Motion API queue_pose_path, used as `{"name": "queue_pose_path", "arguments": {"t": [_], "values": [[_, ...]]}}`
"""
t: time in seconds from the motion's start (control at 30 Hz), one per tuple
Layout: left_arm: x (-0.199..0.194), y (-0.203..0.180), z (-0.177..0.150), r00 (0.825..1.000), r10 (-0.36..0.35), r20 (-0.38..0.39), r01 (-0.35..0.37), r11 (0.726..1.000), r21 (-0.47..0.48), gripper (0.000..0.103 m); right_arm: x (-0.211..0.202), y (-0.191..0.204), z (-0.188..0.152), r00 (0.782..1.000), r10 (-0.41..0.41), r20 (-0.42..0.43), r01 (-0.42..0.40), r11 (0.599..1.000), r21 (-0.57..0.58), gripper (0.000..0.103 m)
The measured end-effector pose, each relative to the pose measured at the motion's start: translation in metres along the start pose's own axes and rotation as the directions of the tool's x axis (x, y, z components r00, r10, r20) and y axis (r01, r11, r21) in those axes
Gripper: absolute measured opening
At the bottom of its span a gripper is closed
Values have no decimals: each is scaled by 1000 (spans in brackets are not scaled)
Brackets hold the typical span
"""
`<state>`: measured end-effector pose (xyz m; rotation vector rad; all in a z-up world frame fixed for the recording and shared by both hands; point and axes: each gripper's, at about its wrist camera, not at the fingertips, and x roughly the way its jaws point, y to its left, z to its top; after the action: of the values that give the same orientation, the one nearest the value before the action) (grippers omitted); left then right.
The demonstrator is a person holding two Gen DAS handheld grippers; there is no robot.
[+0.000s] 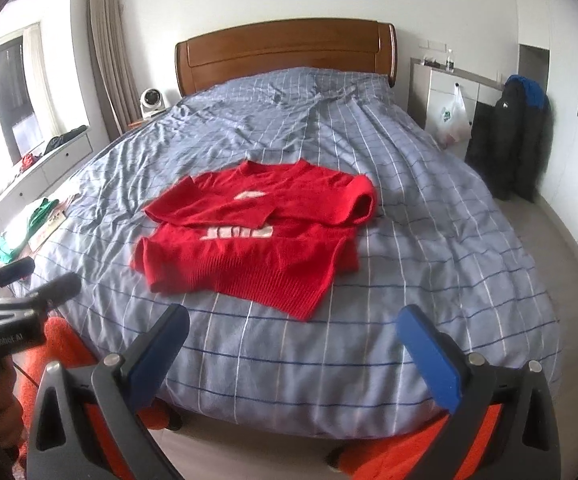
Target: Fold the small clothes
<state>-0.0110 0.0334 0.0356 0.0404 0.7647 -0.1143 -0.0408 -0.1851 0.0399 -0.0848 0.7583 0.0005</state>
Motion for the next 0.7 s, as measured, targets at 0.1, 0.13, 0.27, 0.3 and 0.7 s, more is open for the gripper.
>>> {"name": "queue_pose_path", "arguments": {"t": [0.1, 0.13, 0.27, 0.3, 0.7], "values": [[-2, 10, 3, 1000, 8, 12, -8, 1000, -23, 103, -8, -2, 2, 999, -35, 38, 35, 999, -11, 103], [-1, 13, 3, 1000, 12, 13, -12, 1000, -28, 103, -9, -3, 2, 998, -45, 46, 46, 999, -16, 103], [2, 23, 4, 999, 33, 7, -33, 998, -48, 103, -5, -8, 2, 998, -58, 39, 58, 998, -3, 103], [3, 25, 4, 999, 35, 6, -35, 998, -56, 103, -4, -10, 2, 998, -59, 38, 59, 998, 5, 103], [6, 18, -1, 1000, 24, -1, -24, 999, -38, 103, -9, -9, 1, 996, -54, 70, 54, 999, -2, 103]]}}
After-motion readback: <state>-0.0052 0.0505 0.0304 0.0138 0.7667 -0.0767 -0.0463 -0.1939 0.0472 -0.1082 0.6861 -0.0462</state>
